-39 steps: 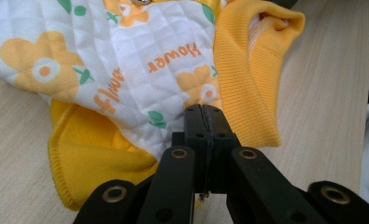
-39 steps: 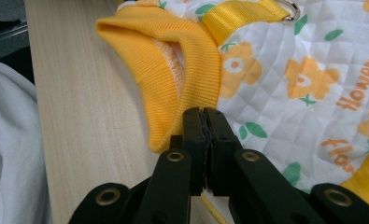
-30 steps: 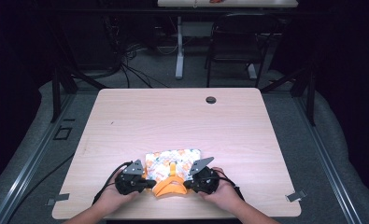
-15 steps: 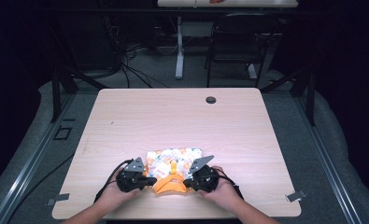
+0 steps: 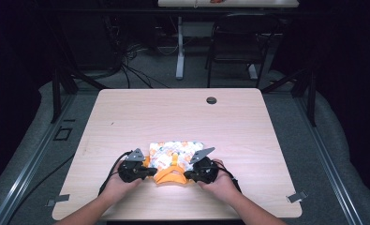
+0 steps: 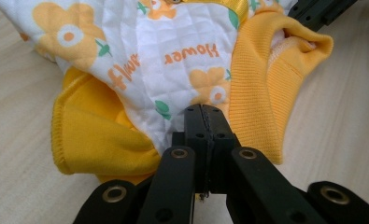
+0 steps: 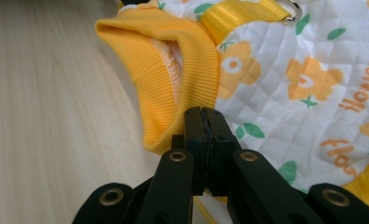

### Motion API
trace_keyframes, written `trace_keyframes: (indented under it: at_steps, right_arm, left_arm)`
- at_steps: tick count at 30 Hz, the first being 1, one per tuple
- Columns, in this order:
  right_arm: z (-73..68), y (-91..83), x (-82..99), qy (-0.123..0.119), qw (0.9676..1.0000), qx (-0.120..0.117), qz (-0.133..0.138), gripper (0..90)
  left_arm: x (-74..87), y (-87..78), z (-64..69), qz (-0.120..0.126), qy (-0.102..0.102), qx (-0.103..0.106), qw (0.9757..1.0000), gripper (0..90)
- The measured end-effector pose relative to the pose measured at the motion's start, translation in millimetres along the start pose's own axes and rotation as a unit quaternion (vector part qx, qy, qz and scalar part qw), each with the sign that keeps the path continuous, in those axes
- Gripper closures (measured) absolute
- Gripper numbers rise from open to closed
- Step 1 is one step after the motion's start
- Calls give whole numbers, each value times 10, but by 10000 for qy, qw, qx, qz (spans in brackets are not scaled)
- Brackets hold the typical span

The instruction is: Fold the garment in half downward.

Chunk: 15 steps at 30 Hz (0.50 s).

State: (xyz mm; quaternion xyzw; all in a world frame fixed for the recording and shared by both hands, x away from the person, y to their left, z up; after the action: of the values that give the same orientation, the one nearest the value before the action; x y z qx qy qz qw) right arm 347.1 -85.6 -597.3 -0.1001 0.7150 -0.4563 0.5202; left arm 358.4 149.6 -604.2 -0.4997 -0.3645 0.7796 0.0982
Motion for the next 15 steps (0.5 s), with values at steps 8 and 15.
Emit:
trace_keyframes:
  at_steps: [8, 15]
  right_arm:
    - [167, 64, -78, 147, 9997, 201, 76, 893]
    - [312, 110, -127, 313, 9988, 325, 164, 892]
  left_arm:
    - [-78, 52, -146, 172, -109, -171, 9996, 900]
    - [-132, 92, -269, 356, -279, -269, 9986, 900]
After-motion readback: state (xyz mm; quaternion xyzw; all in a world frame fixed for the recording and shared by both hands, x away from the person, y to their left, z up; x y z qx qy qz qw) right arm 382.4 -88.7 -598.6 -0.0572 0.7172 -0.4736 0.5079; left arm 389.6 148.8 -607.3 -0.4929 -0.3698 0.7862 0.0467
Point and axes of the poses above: each handheld gripper's, and its own axes: y roughly forward along the jaws, x roughly out of its underside, z roughly to its right, the point moved 4 cm from there along y, roughly forward along the jaws, and after that the axes turned 6 degrees about x, right-handed, at the moved point
